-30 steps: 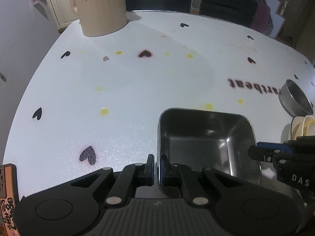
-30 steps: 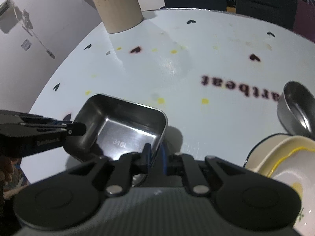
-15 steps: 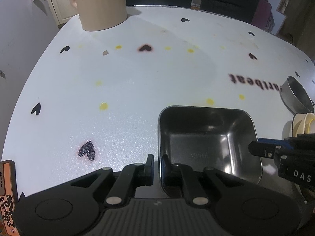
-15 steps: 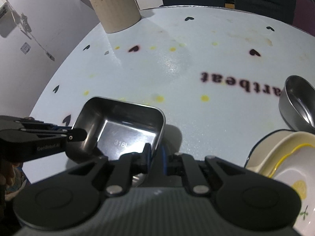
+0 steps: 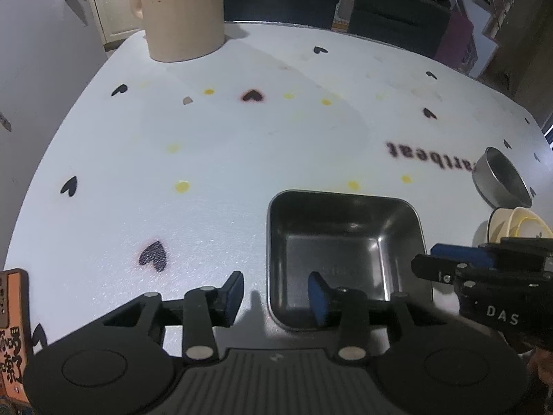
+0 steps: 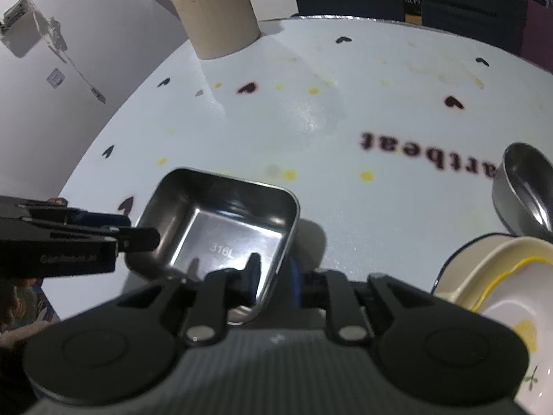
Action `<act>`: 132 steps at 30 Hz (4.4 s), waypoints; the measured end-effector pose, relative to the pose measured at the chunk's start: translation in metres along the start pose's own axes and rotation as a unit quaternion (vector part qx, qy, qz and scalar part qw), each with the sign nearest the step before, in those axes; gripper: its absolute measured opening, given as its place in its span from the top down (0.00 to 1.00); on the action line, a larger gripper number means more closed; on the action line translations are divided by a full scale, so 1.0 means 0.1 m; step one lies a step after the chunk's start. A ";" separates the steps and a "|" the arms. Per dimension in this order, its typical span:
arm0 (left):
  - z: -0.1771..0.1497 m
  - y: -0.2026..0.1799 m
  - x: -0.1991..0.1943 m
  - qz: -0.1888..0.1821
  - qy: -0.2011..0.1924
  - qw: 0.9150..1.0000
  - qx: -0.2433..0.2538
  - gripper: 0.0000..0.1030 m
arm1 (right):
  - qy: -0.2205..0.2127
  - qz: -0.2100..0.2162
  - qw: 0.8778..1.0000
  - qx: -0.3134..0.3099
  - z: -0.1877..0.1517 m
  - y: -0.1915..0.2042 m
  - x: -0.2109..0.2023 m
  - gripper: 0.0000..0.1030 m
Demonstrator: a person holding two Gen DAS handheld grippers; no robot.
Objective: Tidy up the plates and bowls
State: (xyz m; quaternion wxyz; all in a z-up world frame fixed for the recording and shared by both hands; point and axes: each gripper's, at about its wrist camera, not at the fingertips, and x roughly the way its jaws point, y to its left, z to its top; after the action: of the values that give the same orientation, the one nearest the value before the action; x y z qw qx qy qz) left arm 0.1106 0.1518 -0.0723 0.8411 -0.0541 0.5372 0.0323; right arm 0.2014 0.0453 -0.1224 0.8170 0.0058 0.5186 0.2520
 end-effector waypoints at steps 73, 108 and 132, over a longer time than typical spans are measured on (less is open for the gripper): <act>1.12 -2.54 0.81 -0.138 -0.057 0.987 0.052 0.92 | -0.037 -0.106 0.976 0.188 0.14 -2.46 -0.48 0.91; 0.39 -0.55 -0.59 -0.053 -0.160 0.985 -0.044 0.91 | -0.111 0.014 0.992 0.053 0.23 -0.60 -0.84 0.91; 0.25 -0.18 0.01 0.004 -0.018 1.000 0.001 0.91 | 0.020 0.040 0.999 0.012 0.25 -0.09 -0.15 0.89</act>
State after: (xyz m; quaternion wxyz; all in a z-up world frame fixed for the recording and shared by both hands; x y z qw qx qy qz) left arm 0.1360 0.1372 -0.0620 0.8505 -0.0503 0.5223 0.0359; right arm 0.2214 0.0377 -0.1001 0.7954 0.0312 0.5377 0.2779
